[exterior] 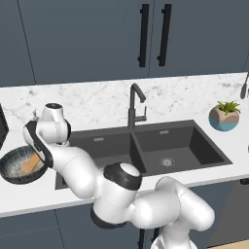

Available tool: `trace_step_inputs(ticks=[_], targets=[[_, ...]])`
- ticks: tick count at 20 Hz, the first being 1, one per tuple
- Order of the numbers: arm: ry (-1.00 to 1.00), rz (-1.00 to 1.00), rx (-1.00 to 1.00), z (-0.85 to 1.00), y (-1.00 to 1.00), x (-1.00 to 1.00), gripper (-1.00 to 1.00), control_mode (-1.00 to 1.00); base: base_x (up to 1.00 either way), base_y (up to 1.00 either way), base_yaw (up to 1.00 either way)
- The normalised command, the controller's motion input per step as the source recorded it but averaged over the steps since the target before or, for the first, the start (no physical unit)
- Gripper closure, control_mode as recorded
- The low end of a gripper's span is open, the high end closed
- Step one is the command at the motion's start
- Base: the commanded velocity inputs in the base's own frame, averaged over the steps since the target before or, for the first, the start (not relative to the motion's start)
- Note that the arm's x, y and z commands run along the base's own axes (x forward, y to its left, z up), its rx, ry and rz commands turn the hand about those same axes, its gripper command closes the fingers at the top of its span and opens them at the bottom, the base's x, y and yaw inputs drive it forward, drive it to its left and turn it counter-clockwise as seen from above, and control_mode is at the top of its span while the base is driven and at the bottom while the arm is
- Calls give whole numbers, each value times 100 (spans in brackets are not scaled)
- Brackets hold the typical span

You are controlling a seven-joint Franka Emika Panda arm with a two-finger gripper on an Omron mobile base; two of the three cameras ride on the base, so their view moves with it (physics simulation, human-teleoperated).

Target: Pick the squash from the sink and place it in the bowl. Then pick the bowl and place it in the microwave. Then close the microwave door and press the start button.

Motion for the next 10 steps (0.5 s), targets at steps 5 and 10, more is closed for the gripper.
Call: trace_step_inputs(ticks=[5,10], targets=[[-1,10,2,-26,3,-2,-100,-100,0,0,0],[0,8,0,-29,4,0,-100,-100,0,0,0]])
